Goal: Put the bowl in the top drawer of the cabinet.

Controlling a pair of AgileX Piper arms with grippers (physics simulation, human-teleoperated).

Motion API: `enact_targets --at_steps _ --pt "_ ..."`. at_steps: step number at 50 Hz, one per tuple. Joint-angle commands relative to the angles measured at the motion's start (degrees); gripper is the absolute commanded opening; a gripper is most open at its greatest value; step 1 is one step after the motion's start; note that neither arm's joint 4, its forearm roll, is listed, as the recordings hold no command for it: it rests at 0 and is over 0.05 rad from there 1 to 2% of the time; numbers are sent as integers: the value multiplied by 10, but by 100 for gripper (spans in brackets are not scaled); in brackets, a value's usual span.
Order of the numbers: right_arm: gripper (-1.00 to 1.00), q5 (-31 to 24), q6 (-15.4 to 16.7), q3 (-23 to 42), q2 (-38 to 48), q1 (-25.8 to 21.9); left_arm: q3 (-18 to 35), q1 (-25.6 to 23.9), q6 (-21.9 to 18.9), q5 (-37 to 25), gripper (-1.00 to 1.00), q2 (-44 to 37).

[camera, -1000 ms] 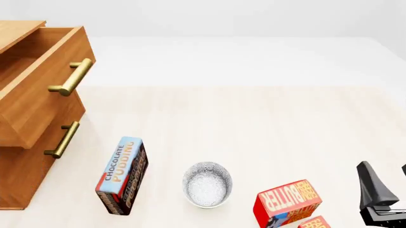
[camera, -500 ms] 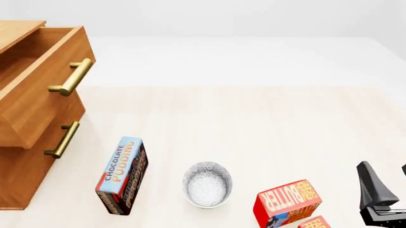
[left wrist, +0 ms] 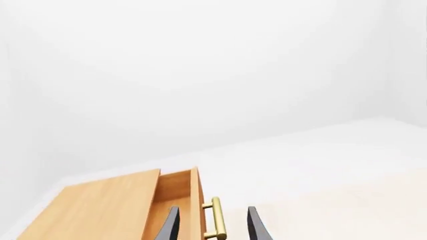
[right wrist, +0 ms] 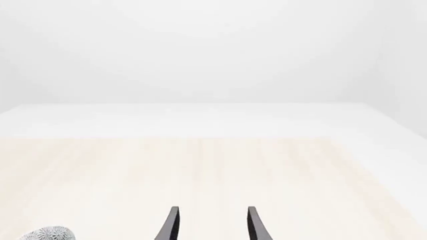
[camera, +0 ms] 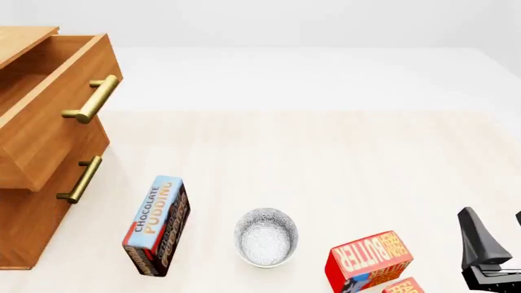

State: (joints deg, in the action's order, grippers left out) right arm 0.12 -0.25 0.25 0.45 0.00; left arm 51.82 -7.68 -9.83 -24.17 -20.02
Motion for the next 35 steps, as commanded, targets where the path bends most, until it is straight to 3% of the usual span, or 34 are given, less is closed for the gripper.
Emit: enact_targets --at_steps 1,9,11,13,16,19,35 --pt "100 0 0 0 0 0 55 -1 11 -16 100 -55" --pt "100 0 0 0 0 0 79 2 22 -29 100 -85" --pt "100 0 0 0 0 0 86 -1 43 -39 100 -104" --pt "100 0 0 0 0 0 85 14 27 -30 100 -101" --pt "100 0 0 0 0 0 110 11 75 -52 100 -135" --pt "100 0 0 0 0 0 111 33 40 -34 100 -133" --pt "100 0 0 0 0 0 134 61 83 -41 100 -197"
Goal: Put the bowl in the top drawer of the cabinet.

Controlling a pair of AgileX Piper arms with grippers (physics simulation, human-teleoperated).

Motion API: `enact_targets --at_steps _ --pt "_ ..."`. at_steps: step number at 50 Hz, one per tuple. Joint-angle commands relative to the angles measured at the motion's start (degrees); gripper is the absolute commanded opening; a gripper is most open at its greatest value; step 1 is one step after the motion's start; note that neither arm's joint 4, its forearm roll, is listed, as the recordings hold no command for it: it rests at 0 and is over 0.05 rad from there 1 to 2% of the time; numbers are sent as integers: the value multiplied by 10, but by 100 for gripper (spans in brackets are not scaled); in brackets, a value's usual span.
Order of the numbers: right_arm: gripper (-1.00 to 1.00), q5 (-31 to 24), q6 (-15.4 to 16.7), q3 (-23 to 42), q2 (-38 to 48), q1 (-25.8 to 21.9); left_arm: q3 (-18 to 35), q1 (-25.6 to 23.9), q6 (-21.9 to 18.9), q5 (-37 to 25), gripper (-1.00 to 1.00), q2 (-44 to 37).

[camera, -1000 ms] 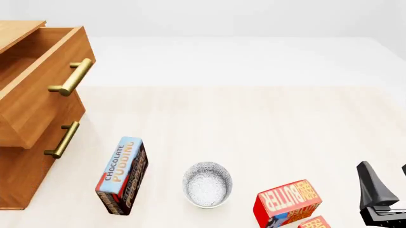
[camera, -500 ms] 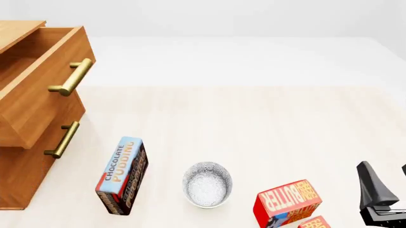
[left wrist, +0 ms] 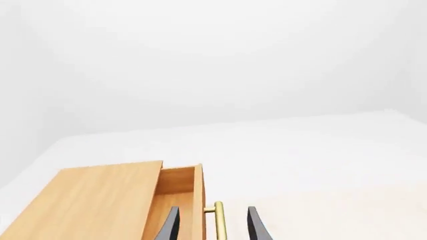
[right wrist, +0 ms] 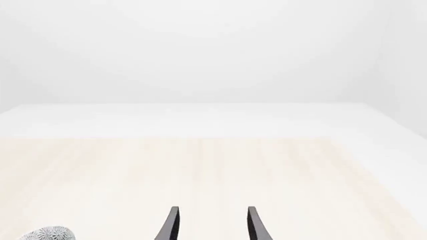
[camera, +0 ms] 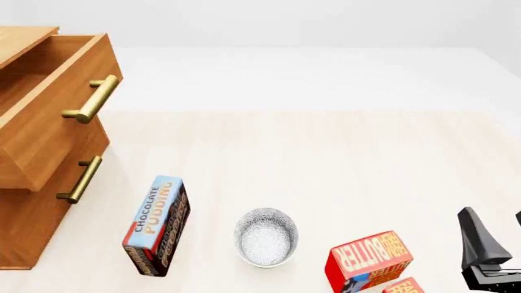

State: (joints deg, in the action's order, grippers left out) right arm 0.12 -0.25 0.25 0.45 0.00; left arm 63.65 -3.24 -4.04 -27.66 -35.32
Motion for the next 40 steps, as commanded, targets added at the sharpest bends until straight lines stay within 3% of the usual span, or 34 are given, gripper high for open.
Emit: enact_targets --at_steps 1,22,24,27,40 --pt "100 0 0 0 0 0 17 18 31 -7 100 -50" --pt "100 0 0 0 0 0 18 48 74 -8 100 -106" --pt "100 0 0 0 0 0 18 45 92 -16 100 -118" --pt "100 0 0 0 0 0 15 55 77 -7 100 -112" --pt "100 0 0 0 0 0 -1 46 91 -8 100 -130"
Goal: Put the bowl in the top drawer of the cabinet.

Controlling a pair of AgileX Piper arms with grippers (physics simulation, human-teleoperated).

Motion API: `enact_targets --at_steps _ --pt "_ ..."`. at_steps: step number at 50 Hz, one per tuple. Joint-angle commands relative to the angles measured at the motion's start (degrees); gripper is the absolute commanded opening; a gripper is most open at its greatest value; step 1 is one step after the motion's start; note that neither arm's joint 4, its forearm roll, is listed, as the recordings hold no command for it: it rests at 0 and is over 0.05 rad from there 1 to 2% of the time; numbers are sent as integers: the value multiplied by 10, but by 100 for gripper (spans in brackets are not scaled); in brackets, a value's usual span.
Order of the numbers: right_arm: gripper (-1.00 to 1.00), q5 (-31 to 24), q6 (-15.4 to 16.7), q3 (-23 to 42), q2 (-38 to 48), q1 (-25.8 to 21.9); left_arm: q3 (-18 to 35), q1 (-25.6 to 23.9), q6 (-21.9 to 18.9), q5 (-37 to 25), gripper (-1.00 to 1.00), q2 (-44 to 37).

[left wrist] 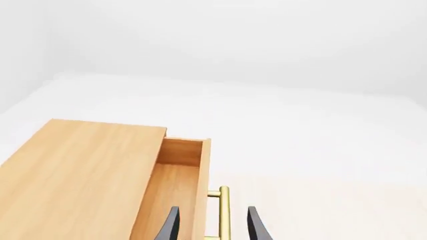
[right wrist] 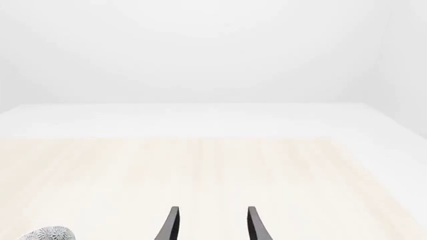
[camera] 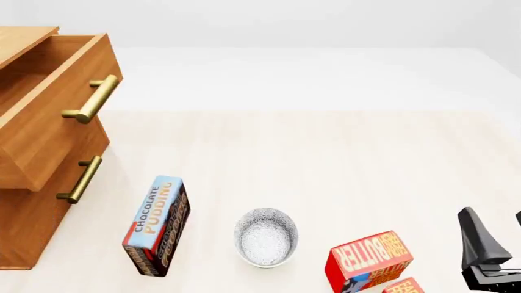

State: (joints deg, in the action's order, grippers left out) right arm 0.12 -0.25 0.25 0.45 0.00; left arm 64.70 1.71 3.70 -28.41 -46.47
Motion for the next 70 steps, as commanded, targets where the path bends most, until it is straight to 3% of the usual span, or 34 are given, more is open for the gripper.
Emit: enact_targets --at_steps 1,70 --pt "100 0 0 0 0 0 -14 0 8 3 100 -17" --pt "100 0 0 0 0 0 -64 13 60 65 100 -117"
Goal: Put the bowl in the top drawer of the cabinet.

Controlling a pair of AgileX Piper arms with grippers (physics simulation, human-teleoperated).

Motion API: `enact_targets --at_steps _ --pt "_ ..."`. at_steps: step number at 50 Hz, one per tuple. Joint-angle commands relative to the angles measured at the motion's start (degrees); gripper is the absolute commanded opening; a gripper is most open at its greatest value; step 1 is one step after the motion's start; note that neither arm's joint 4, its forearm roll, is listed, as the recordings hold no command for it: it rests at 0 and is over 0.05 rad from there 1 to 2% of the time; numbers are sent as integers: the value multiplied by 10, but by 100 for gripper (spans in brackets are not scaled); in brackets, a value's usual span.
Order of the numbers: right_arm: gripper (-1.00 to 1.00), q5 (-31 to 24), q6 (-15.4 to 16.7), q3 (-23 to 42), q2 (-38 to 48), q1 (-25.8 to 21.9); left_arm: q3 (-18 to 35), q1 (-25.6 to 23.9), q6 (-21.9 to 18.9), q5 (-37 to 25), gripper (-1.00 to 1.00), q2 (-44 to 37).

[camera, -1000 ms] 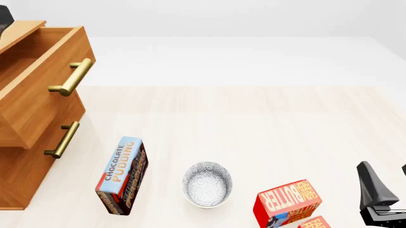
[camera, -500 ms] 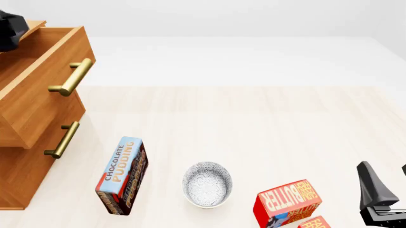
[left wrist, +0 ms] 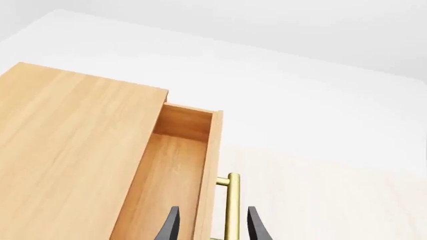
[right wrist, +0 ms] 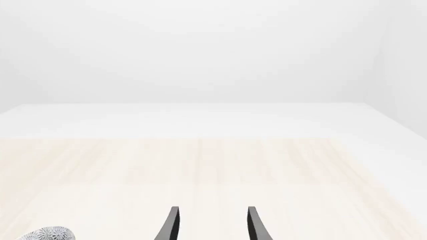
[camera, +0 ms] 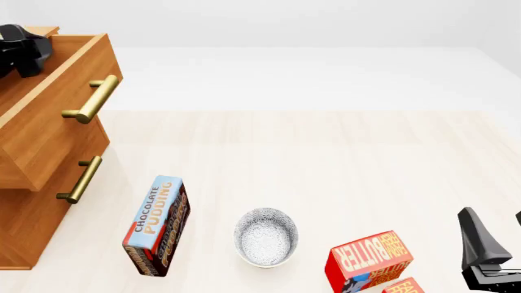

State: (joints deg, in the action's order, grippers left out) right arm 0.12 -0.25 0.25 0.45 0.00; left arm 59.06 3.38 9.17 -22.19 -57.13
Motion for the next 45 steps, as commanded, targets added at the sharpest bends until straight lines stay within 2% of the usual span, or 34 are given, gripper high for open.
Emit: enact_targets --at_steps 1,28,45 --pt "100 0 0 0 0 0 -8 -4 6 2 100 -11" --pt "100 0 0 0 0 0 -34 3 3 17 100 -30" --pt "100 0 0 0 0 0 -56 -15 20 19 100 -40"
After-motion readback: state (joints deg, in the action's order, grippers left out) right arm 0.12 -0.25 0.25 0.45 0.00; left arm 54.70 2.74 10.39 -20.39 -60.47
